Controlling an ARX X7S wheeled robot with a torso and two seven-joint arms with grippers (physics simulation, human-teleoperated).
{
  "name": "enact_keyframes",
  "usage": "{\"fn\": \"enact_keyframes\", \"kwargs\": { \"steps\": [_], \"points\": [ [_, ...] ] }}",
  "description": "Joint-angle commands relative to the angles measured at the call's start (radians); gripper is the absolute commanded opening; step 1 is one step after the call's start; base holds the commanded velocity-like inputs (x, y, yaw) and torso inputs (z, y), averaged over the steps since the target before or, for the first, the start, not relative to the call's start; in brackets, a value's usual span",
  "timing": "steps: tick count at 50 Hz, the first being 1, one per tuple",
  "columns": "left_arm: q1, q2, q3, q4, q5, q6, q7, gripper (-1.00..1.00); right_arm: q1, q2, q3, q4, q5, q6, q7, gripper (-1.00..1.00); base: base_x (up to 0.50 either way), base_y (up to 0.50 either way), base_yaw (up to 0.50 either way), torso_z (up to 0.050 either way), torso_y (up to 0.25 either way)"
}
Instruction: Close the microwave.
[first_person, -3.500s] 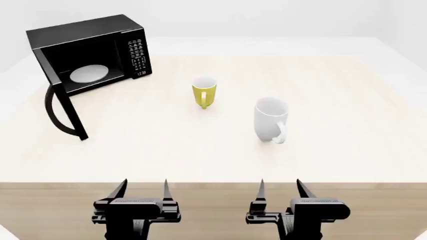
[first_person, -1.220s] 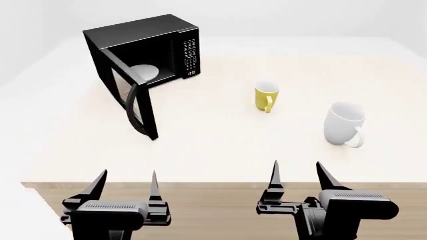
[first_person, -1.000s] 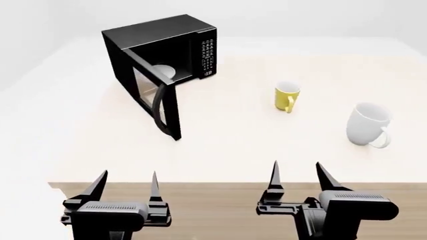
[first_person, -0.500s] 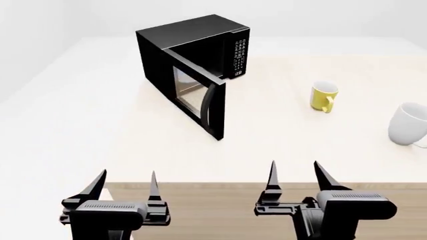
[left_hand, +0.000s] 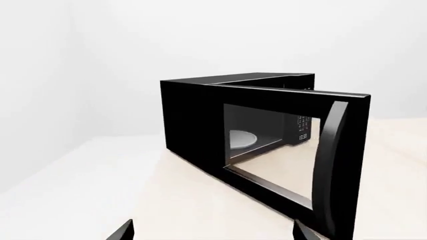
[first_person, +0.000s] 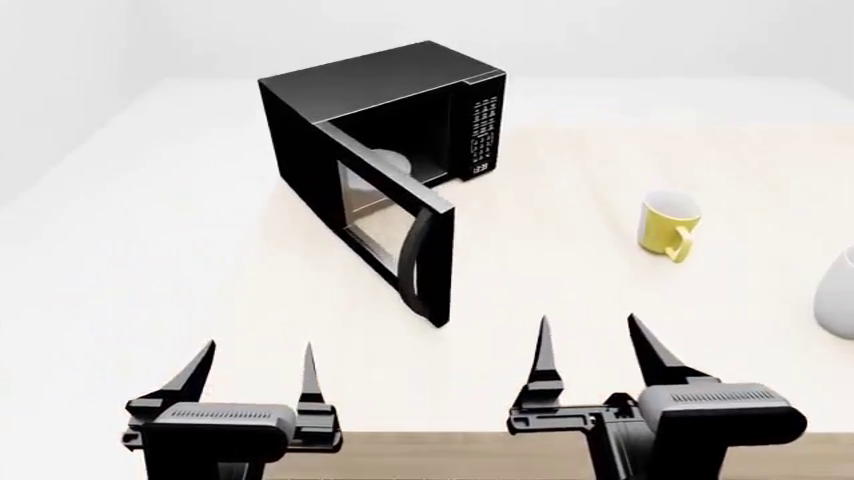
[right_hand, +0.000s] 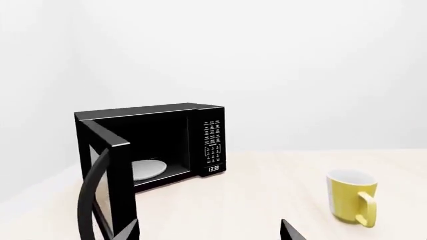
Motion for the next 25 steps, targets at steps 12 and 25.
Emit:
{"fn": "enact_keyframes", "kwargs": {
  "steps": [12, 25],
  "points": [
    [-0.004, -0.017, 0.014, -0.014, -0.012, 0.016, -0.013, 1.00, -0.004, 0.016, -0.008, -0.014, 0.013, -0.016, 0.021, 1.00, 0.00, 0.50, 0.00, 0.000, 0.000],
    [-0.005, -0.025, 0.020, -0.008, -0.018, 0.010, -0.023, 1.00, -0.002, 0.019, -0.009, -0.018, 0.036, -0.031, 0.025, 1.00, 0.00, 0.11, 0.00, 0.000, 0.000]
  ]
}}
